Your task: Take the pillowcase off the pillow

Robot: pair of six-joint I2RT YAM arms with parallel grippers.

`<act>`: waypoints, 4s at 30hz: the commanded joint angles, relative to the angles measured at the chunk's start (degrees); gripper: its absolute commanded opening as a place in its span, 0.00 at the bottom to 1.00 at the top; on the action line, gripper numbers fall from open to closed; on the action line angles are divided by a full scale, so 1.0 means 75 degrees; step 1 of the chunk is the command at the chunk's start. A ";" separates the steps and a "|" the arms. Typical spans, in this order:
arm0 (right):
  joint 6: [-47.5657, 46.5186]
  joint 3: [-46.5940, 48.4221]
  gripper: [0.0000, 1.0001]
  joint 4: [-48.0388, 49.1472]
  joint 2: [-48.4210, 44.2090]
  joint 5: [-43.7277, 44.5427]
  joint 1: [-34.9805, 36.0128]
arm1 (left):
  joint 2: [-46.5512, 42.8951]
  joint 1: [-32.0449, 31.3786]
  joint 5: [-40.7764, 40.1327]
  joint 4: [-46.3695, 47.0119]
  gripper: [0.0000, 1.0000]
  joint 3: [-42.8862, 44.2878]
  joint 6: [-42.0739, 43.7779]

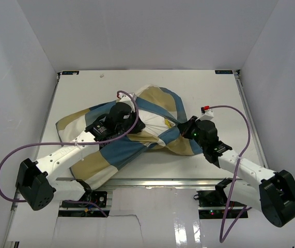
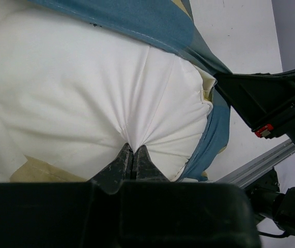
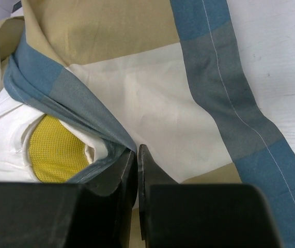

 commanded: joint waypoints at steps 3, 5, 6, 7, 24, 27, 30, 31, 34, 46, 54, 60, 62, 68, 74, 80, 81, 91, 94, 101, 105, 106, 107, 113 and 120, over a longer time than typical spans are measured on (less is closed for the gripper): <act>-0.0371 -0.0931 0.08 -0.1325 0.0189 0.2044 -0.0762 | -0.0726 0.0441 -0.2390 -0.0098 0.00 0.1206 0.0327; -0.0265 -0.1224 0.08 -0.0752 0.0084 0.1390 -0.0739 | -0.0281 0.0441 -0.2731 -0.0051 0.00 0.1464 0.0491; -0.0230 -0.1353 0.08 -0.0541 0.0060 0.0818 -0.0727 | -0.0128 0.0441 -0.2720 -0.0028 0.00 0.1686 0.0538; -0.0230 -0.1668 0.08 0.0203 0.0036 0.0488 -0.0657 | 0.0024 0.0441 -0.2581 -0.0004 0.00 0.1770 0.0550; -0.0323 -0.1121 0.08 0.2054 0.1630 -0.1568 0.2131 | 0.0810 0.0429 -0.2566 0.1097 0.00 0.1512 0.0421; -0.0184 -0.1423 0.08 0.1805 0.1665 -0.0983 0.2507 | 0.1032 0.0429 -0.2988 0.0887 0.00 0.1862 0.0691; 0.0074 -0.1811 0.08 0.1969 0.1583 -0.0759 0.2800 | 0.1244 0.0429 -0.3165 0.0863 0.00 0.1981 0.0785; 0.0110 -0.1881 0.08 0.1806 0.1560 -0.0677 0.2847 | 0.1360 0.0429 -0.3212 0.0840 0.00 0.2016 0.0808; 0.0215 -0.1789 0.08 0.1023 0.1490 0.0061 0.3069 | 0.1502 0.0429 -0.3573 0.0688 0.00 0.2156 0.0855; -0.0862 -0.0022 0.17 -0.0924 0.0505 0.1503 0.3070 | 0.1127 -0.0531 -0.1511 0.0992 0.00 0.1174 0.0200; -0.0817 0.1610 0.56 -0.2004 0.0693 0.1680 0.2976 | 0.1197 -0.0696 -0.2215 0.0898 0.00 0.0528 -0.0598; -0.0534 0.1294 0.63 -0.1593 0.0341 0.1609 0.2988 | 0.1572 -0.0696 -0.2322 0.0816 0.00 0.0809 -0.0645; -0.0721 0.1247 0.61 -0.1664 0.0049 0.1749 0.2988 | 0.1677 -0.0696 -0.2322 0.0828 0.00 0.0891 -0.0610; -0.1272 0.1072 0.49 -0.2027 -0.1286 0.1961 0.2988 | 0.1690 -0.0696 -0.2462 0.0793 0.00 0.0798 -0.0516; -0.2805 0.1188 0.52 -0.2076 -0.2037 0.0515 0.2988 | 0.1490 -0.0696 -0.2334 0.0922 0.00 0.0505 -0.0481; -0.4985 0.1714 0.64 -0.1804 -0.1571 -0.2779 0.3000 | 0.1373 -0.0696 -0.2170 0.0933 0.00 0.0493 -0.0539; -0.5394 0.2017 0.66 -0.1967 -0.1256 -0.2947 0.3034 | 0.1362 -0.0696 -0.2111 0.0945 0.00 0.0481 -0.0551; -0.8116 0.2056 0.70 -0.2074 -0.0527 -0.3394 0.3047 | 0.0987 -0.0696 -0.1971 0.0922 0.00 0.0341 -0.0540; -0.8292 0.1951 0.69 -0.1783 -0.0281 -0.3419 0.3047 | 0.0905 -0.0696 -0.1923 0.0922 0.00 0.0364 -0.0551; -0.8480 0.2009 0.66 -0.1383 0.0445 -0.3453 0.2988 | 0.0635 -0.0696 -0.1876 0.0922 0.00 0.0317 -0.0563; -0.8305 0.1647 0.59 -0.1114 0.0516 -0.3278 0.2988 | 0.0541 -0.0696 -0.1970 0.0933 0.00 0.0387 -0.0540; -0.8188 0.1611 0.49 -0.0951 0.0540 -0.2976 0.2988 | 0.0529 -0.0685 -0.1993 0.0922 0.00 0.0399 -0.0539; -0.8117 0.1575 0.44 -0.0914 0.0517 -0.2845 0.2988 | 0.0553 -0.0673 -0.1982 0.0898 0.00 0.0423 -0.0539; -0.7777 0.1153 0.08 -0.0597 -0.0488 -0.2526 0.2988 | 0.0868 -0.0345 -0.1982 0.0571 0.00 0.0762 -0.0586; -0.6875 0.0509 0.08 -0.1065 -0.1780 -0.3194 0.3105 | 0.1700 0.0697 -0.1608 0.0090 0.00 0.1874 -0.0598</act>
